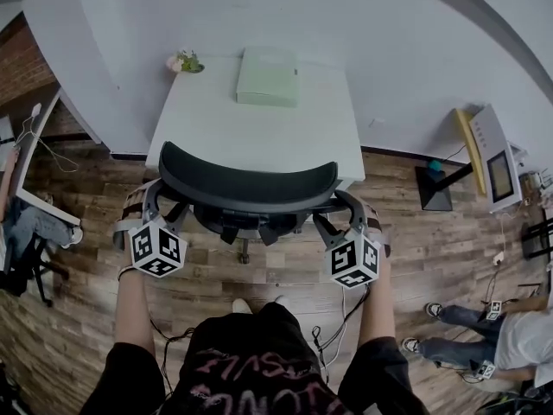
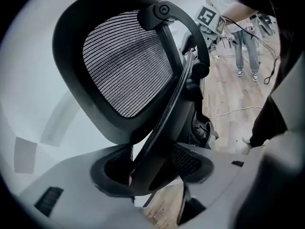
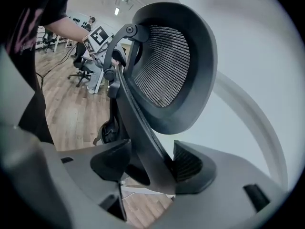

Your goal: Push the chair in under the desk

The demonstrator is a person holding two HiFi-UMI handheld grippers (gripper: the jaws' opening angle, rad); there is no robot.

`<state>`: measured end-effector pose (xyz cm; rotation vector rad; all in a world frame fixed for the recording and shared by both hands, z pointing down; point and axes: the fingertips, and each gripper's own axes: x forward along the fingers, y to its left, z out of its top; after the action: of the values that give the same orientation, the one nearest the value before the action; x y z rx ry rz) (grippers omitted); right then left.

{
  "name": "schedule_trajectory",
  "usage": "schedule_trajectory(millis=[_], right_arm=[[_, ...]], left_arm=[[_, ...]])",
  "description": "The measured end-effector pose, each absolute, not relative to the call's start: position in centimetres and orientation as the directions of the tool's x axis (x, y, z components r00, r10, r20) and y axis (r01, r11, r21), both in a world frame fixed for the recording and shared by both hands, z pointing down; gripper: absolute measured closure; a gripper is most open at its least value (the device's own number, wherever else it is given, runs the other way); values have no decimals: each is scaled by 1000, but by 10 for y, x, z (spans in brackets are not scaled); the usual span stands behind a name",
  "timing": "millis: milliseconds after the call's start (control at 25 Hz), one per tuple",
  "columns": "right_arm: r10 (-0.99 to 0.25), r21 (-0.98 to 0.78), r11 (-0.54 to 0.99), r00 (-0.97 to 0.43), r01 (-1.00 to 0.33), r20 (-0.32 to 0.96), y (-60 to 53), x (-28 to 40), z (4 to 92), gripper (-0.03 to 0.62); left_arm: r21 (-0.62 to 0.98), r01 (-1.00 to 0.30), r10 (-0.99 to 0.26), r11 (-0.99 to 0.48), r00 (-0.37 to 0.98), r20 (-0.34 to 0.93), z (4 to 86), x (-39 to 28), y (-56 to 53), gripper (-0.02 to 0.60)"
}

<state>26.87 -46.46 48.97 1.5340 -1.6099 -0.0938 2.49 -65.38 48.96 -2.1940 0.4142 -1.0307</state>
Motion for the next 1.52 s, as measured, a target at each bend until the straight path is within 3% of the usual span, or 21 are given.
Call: schedule_trajectory(millis=[840, 1160, 1320, 1520], right_arm=[[-820, 640, 225, 212, -735, 532, -458, 268, 489, 327], [-909, 523, 0, 218, -852, 355, -432, 271, 445, 333], [-936, 424, -107, 234, -899, 262, -419, 266, 430, 413], [-918, 373, -249, 341, -894, 202, -405, 263, 424, 531]], left_arm=[[-666, -13, -516, -745, 645, 564, 488, 21, -652, 313], [-622, -161, -535, -766, 696, 479, 460, 5, -640, 313], [-585, -250, -547, -771, 732, 407, 447, 2, -631, 318], [-528, -337, -559, -780, 755, 343, 434, -3, -620, 376]])
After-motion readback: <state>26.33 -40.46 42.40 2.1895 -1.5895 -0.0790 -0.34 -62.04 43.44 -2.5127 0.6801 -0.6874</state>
